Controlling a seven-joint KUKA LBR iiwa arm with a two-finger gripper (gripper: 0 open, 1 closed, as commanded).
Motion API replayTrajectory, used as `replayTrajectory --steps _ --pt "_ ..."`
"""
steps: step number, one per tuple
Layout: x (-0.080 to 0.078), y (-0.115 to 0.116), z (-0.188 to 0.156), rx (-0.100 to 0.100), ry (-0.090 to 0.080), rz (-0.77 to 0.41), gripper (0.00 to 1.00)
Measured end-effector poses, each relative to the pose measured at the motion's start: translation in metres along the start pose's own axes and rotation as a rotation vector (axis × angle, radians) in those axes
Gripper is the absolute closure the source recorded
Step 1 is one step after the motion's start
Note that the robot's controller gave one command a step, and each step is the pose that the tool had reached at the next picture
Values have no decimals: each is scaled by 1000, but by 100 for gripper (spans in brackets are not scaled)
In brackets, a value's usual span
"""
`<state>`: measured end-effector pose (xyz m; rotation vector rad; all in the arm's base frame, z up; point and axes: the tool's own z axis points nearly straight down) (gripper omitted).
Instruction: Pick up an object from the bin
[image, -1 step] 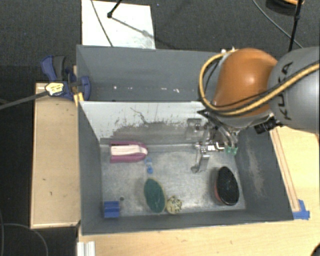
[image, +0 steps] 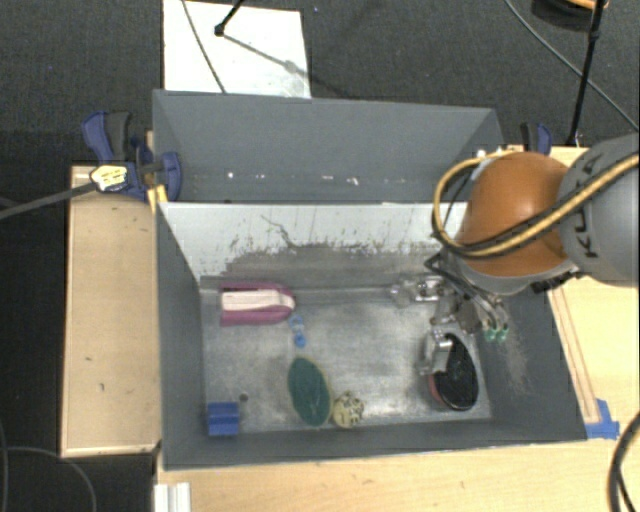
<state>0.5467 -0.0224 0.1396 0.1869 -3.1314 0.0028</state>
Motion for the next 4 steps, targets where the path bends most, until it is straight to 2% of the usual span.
replayTrajectory --steps 1,2,3,4 --pt "34 -54 -4 0 -3 -206 0" --pt "41 -81 69 1 3 -291 0" --pt "37 -79 65 3 -12 -291 100" --pt "6 -90 -45 4 -16 -278 100"
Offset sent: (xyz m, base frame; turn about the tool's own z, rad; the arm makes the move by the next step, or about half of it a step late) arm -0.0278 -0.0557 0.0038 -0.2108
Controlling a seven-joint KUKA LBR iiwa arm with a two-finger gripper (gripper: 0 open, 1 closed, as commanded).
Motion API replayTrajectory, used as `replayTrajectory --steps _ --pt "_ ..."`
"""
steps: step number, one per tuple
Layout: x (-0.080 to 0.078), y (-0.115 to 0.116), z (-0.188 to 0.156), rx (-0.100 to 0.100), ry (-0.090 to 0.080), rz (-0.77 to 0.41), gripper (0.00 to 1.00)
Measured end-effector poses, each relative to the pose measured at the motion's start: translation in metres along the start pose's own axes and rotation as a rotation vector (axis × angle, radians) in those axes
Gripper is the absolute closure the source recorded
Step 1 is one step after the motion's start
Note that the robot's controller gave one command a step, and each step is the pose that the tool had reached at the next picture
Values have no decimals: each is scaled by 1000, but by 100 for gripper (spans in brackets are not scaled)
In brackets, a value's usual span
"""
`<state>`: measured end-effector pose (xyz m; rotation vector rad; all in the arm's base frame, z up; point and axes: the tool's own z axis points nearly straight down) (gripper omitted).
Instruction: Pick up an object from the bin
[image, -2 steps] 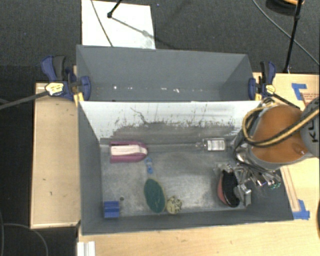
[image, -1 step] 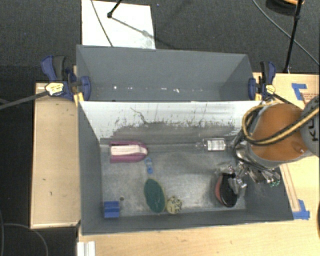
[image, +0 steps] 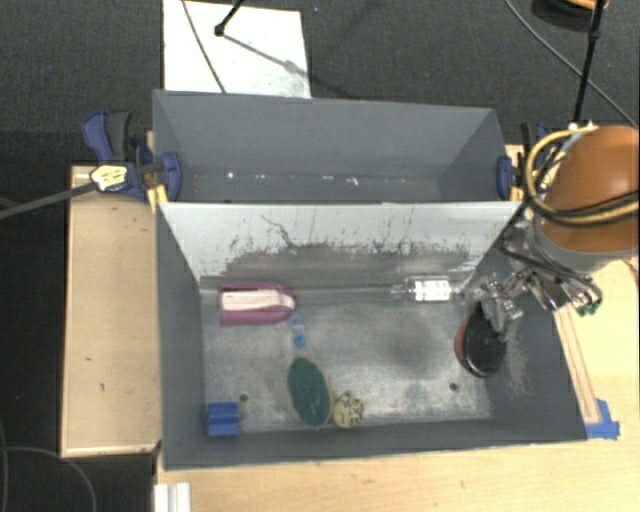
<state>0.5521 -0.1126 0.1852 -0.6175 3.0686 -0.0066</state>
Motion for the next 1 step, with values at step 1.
replayTrajectory --steps 1 --pt "10 -32 -60 -2 3 -248 100"
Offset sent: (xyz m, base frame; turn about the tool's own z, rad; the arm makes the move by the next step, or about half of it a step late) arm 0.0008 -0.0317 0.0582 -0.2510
